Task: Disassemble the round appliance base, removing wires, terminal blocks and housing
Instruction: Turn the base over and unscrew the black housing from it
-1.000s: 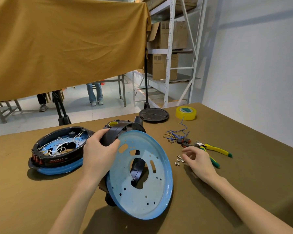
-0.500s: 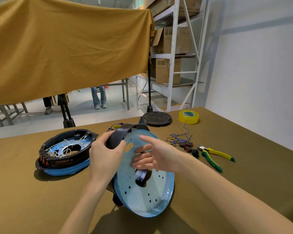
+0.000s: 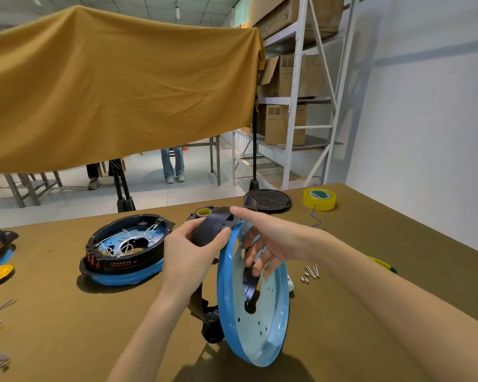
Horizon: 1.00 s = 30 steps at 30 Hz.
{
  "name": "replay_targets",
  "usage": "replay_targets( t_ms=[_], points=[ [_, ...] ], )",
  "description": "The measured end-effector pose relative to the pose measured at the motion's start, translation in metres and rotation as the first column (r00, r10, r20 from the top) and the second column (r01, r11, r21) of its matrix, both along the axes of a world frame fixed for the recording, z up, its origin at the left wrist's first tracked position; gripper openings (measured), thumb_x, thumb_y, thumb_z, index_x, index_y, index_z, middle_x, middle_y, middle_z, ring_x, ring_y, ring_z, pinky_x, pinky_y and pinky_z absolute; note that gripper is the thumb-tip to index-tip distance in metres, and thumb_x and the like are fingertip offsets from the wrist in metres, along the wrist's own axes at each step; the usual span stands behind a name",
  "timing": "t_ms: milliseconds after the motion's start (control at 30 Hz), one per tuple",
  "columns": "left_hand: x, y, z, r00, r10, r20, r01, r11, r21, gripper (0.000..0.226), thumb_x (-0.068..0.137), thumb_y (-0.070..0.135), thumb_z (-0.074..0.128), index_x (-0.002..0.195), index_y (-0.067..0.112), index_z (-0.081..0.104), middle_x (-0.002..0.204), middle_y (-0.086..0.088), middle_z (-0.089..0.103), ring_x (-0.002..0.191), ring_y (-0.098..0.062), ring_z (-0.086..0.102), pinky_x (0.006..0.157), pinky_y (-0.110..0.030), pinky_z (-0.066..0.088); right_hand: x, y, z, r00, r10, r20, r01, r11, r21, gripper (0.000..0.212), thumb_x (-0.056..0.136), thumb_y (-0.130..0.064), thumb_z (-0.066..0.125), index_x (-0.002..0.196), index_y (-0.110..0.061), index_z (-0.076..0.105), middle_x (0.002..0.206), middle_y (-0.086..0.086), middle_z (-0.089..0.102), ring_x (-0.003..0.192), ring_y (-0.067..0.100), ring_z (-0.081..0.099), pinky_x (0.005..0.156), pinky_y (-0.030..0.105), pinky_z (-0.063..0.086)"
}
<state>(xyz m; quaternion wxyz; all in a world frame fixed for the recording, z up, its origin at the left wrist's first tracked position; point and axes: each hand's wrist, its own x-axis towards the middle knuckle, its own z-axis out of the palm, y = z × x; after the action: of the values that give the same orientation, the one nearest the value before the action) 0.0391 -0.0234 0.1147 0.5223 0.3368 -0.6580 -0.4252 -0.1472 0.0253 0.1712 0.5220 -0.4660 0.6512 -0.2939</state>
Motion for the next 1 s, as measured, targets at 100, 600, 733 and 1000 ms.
replay_targets(
  t_ms=[100,600,733,1000],
  points=[
    [-0.005,0.003,-0.001,0.999,-0.034,-0.010,0.034,0.999,0.004,0.026,0.080,0.035,0.087,0.100,0.042,0.071,0.096,0.022,0.077,0.095,0.000,0.073,0.078,-0.021,0.060,-0.001,0.006,0.010,0.998,0.004,-0.061,-0.009,0.997,-0.078,0.066,0.092,-0.070,0.046,0.097,-0.006,0.061,0.069,0.008,0.062,0.052,0.020,0.056,0.051,0.024,0.046],
    [0.040,-0.003,0.001,0.977,0.200,-0.074,-0.210,0.964,-0.164,0.033,0.086,0.030,0.082,0.117,0.024,0.072,0.090,0.016,0.076,0.087,0.003,0.071,0.065,-0.016,0.058,-0.039,0.038,0.053,0.968,0.098,-0.229,-0.183,0.904,-0.387,0.024,0.100,-0.026,0.061,0.115,-0.007,0.064,0.084,0.007,0.074,0.066,0.017,0.070,0.058,0.025,0.058],
    [0.047,-0.003,-0.008,0.969,0.240,-0.063,-0.247,0.949,-0.194,0.034,0.086,0.029,0.081,0.116,0.034,0.066,0.099,0.018,0.073,0.094,0.006,0.069,0.073,-0.019,0.058,-0.045,0.022,0.030,0.970,0.046,-0.239,-0.161,0.857,-0.489,0.023,0.102,-0.021,0.059,0.122,-0.012,0.062,0.112,0.009,0.072,0.103,0.019,0.072,0.090,0.036,0.060],
    [0.047,-0.008,-0.030,0.940,0.332,-0.079,-0.341,0.924,-0.172,0.044,0.088,0.029,0.080,0.129,0.017,0.069,0.106,0.010,0.074,0.099,-0.005,0.069,0.087,-0.033,0.060,-0.058,-0.011,-0.082,0.783,-0.042,0.620,0.354,0.850,-0.390,0.036,0.103,-0.017,0.056,0.138,-0.013,0.054,0.130,0.014,0.068,0.121,0.031,0.065,0.100,0.042,0.055]
  ],
)
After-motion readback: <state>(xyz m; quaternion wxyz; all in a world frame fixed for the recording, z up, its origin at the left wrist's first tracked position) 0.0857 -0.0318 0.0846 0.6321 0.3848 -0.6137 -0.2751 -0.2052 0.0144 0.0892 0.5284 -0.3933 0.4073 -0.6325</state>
